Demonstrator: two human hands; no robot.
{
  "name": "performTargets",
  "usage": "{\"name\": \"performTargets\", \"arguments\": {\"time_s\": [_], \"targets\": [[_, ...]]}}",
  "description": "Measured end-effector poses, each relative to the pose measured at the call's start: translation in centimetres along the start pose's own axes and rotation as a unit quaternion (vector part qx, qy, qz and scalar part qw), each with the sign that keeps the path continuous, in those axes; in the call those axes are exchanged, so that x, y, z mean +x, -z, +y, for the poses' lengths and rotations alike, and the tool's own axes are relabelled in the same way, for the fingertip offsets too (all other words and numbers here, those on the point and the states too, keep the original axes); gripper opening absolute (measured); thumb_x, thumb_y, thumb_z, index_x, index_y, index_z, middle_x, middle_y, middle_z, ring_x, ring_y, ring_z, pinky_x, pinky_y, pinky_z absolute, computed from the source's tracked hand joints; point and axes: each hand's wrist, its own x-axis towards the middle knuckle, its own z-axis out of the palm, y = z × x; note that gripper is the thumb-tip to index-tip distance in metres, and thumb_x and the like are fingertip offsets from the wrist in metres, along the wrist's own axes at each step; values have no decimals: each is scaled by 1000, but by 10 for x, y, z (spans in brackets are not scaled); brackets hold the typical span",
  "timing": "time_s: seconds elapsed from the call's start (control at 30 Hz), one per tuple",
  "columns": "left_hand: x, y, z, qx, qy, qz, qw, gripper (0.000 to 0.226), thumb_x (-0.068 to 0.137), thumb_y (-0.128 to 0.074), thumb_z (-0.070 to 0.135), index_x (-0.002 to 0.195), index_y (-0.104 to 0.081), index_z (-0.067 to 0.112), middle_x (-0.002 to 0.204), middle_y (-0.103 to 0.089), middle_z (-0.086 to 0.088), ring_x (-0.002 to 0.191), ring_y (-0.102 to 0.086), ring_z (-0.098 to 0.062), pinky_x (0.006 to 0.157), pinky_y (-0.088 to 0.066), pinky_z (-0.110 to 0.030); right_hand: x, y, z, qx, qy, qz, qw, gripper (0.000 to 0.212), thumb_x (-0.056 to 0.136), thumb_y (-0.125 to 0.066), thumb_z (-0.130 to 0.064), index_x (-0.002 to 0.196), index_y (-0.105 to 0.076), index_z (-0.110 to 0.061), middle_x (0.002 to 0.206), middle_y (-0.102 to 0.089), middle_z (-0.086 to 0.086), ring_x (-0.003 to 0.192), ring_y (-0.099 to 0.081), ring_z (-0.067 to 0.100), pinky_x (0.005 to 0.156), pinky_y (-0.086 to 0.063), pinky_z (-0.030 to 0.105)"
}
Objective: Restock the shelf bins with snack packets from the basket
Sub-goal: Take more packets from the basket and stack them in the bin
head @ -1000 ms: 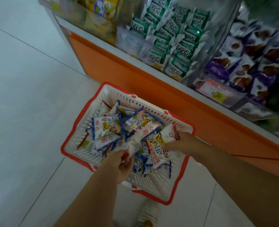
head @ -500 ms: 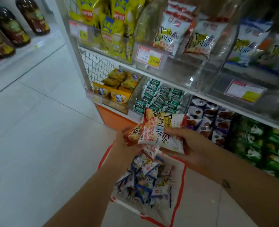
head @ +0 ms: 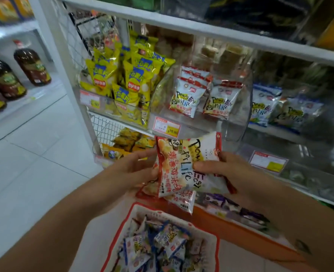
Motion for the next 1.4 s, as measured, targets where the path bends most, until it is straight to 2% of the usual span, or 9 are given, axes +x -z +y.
{"name": "performTargets", "arguments": {"time_s": [0.23,0.37,0.5,0.63,0.77,0.93,1.17,1.23,1.4], "targets": [[56,20,59,35,-59,-46,997,59,79,-75,22,133,-50,31,114,-73,-4,100,-71,-28,90,-55,-46,32,-11,-53,-18,27,33,999,35,68,-69,-22,102,-63,-16,90,-77,-7,81,-72,3,68,-57,18],[79,26,87,81,-101,-18,991,44,75,-72,33,116,-57,37,102,-75,14,89,-73,-10,77,-60,-29,45,-11,-83,14,64,77,995,13,87,-61,-11,78,-56,-19,57,-68,-19,54,-66,-5,59,-55,12],[103,32,103,128,-140,51,980,64,86,-71,34,138,-35,42,106,-50,38,89,-54,16,87,-48,-22,62,21,-110,49,74,121,989,25,86,-62,-15,67,-79,-16,81,-77,-2,71,-74,10,69,-62,29],[123,29,105,113,-159,91,976,45,91,-66,23,122,-38,40,73,-51,37,62,-60,16,51,-45,-6,90,74,-120,-46,110,249,961,17,82,-73,-19,99,-71,-18,104,-76,-1,90,-73,13,86,-59,37],[135,20,103,98,-193,128,968,34,93,-65,21,104,-41,42,72,-52,35,55,-56,22,44,-40,-1,123,121,-116,-426,154,312,835,34,76,-82,-23,99,-56,-23,91,-61,-9,87,-62,15,83,-54,35],[149,11,98,101,-210,139,962,29,94,-63,19,111,-49,38,68,-64,37,66,-62,18,48,-43,-3,159,145,-109,-732,129,245,622,75,78,-77,-41,136,-39,-14,121,-60,13,101,-60,32,76,-44,34],[167,6,98,87,-216,151,961,35,92,-65,19,122,-51,31,88,-68,32,78,-66,13,68,-55,-13,184,149,-102,-837,112,211,492,48,79,-72,-39,119,-52,-21,110,-65,4,100,-61,27,87,-45,38],[171,6,98,96,-206,153,962,46,88,-69,23,130,-50,29,106,-70,18,93,-70,-1,86,-57,-33,189,150,-99,-851,96,238,458,53,77,-75,-39,122,-52,-23,108,-66,4,102,-61,28,91,-42,42],[178,5,96,101,-190,165,962,56,84,-74,27,133,-46,32,104,-64,22,89,-66,6,83,-55,-32,182,147,-100,-855,95,262,437,61,78,-71,-45,133,-50,-27,123,-62,4,117,-55,30,101,-37,47]]}}
